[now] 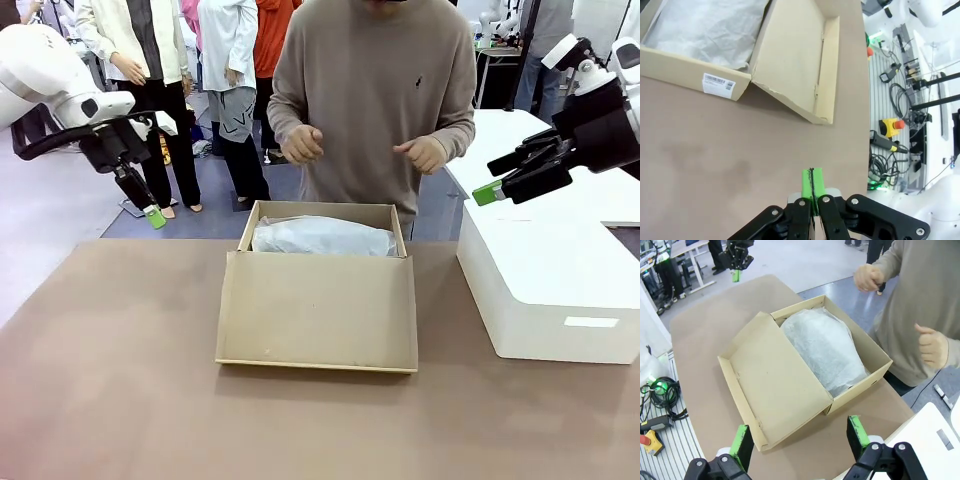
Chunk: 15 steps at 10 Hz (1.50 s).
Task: Pack the shoes into the box.
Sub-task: Close the Shoes Box.
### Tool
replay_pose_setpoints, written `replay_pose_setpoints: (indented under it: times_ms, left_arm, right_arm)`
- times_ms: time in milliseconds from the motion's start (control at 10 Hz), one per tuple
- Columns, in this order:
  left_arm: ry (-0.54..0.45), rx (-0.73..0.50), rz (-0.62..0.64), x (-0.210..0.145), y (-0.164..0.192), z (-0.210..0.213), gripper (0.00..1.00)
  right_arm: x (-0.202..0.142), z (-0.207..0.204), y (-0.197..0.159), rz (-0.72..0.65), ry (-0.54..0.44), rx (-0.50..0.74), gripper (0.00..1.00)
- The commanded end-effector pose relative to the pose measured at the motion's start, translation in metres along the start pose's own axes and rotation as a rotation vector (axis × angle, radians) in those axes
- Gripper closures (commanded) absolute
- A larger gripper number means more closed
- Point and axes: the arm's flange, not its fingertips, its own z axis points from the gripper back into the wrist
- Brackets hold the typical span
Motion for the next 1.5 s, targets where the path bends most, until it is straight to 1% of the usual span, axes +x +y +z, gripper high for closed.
replay_pose_setpoints:
  times_ms: [0,400,600,800,1100,1200,1400]
  left_arm:
    - [0.009,0.009,-0.021,-0.001,-0.003,0.003,1.0]
    - [0.0,0.003,-0.005,0.002,-0.001,0.001,1.0]
    - [-0.074,0.042,0.04,-0.01,0.014,-0.016,1.0]
    - [-0.153,0.04,0.071,-0.027,0.025,-0.038,1.0]
    - [-0.207,0.089,0.088,-0.039,0.034,-0.074,1.0]
    - [-0.247,0.102,0.11,-0.041,0.037,-0.084,1.0]
    - [-0.279,0.093,0.138,-0.045,0.046,-0.098,1.0]
  right_arm:
    - [0.0,-0.001,-0.002,0.009,-0.017,0.011,0.0]
    - [0.0,-0.001,-0.002,0.009,-0.017,0.011,0.0]
    - [0.0,-0.001,-0.002,0.009,-0.017,0.011,0.0]
    - [0.0,-0.001,-0.002,0.009,-0.017,0.011,0.0]
    - [0.0,-0.001,-0.002,0.009,-0.017,0.011,0.0]
    - [0.0,-0.001,-0.002,0.009,-0.017,0.011,0.0]
    - [0.0,-0.001,-0.002,0.009,-0.017,0.011,0.0]
